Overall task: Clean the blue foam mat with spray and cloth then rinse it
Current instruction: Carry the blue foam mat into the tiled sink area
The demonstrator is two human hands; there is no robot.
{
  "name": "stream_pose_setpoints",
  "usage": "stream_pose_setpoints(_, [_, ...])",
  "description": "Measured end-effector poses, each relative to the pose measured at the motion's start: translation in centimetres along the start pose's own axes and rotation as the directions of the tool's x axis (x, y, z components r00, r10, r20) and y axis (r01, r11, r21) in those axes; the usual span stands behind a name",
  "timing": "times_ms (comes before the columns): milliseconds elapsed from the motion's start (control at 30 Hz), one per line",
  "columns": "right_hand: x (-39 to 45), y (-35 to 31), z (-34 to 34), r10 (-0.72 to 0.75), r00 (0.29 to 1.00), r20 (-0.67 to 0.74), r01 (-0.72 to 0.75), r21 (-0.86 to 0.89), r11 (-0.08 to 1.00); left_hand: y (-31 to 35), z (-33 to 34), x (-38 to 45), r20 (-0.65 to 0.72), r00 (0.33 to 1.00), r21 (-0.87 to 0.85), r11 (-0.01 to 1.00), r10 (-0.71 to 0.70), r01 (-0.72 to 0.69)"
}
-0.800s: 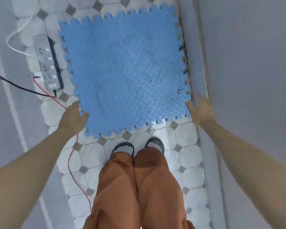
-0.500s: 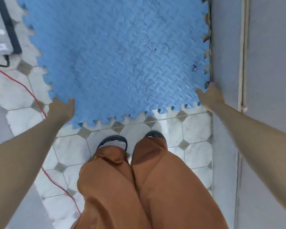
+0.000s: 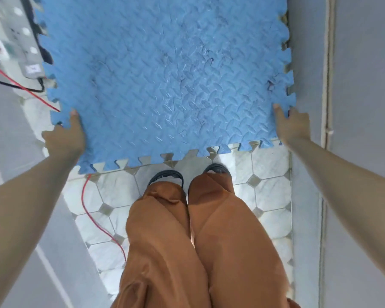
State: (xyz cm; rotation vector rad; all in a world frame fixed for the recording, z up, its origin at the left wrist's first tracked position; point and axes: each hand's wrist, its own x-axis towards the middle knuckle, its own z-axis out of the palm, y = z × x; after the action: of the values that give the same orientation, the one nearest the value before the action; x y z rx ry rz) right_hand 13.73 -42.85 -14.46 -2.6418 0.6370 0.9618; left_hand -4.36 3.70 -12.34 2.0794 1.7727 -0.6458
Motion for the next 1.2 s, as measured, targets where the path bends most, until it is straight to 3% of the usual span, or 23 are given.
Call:
stream_pose_setpoints(233, [-14.6, 0.2, -9.9, -0.012, 0.997, -0.073, 0.008, -0.058, 0.998, 0.6, -14.0, -8.4, -0.080, 0.994, 0.111, 0.991, 0.079, -0.070])
stream_pose_setpoints(500, [-31.0, 1.3, -22.7, 0.041, 0.999, 0.003, -0.041, -0.101, 0.994, 0.0, -31.7, -19.3, 0.019, 0.979, 0.306, 0.931, 0.205, -0.201])
stream_pose_setpoints(733, [-43.8, 4.9, -27.6, 0.181, 0.982, 0.058, -0.180, -0.016, 0.983, -0.6, -41.4, -25.6, 0.100, 0.938, 0.410, 0.846, 0.331, -0.342])
stream_pose_setpoints(867, [-51.9, 7.7, -27.1, 0.276, 0.958, 0.078, -0.280, 0.052, 0.959, -0.4, -45.1, -28.0, 0.135, 0.895, 0.503, 0.748, 0.426, -0.432])
stream_pose_setpoints(967, [-57.9, 9.7, -25.9, 0.367, 0.927, 0.077, -0.374, 0.127, 0.919, 0.4, -46.9, -29.9, 0.211, 0.832, 0.583, 0.617, 0.514, -0.529])
stream_pose_setpoints(1067, [-63.9, 11.8, -23.7, 0.479, 0.873, 0.093, -0.487, 0.241, 0.840, 1.6, -47.3, -31.6, 0.306, 0.728, 0.647, 0.427, 0.614, -0.632])
stream_pose_setpoints(1200, [-72.2, 15.1, -20.6, 0.631, 0.762, 0.145, -0.632, 0.382, 0.675, 3.6, -44.9, -35.7, 0.460, 0.541, 0.658, 0.138, 0.704, -0.740])
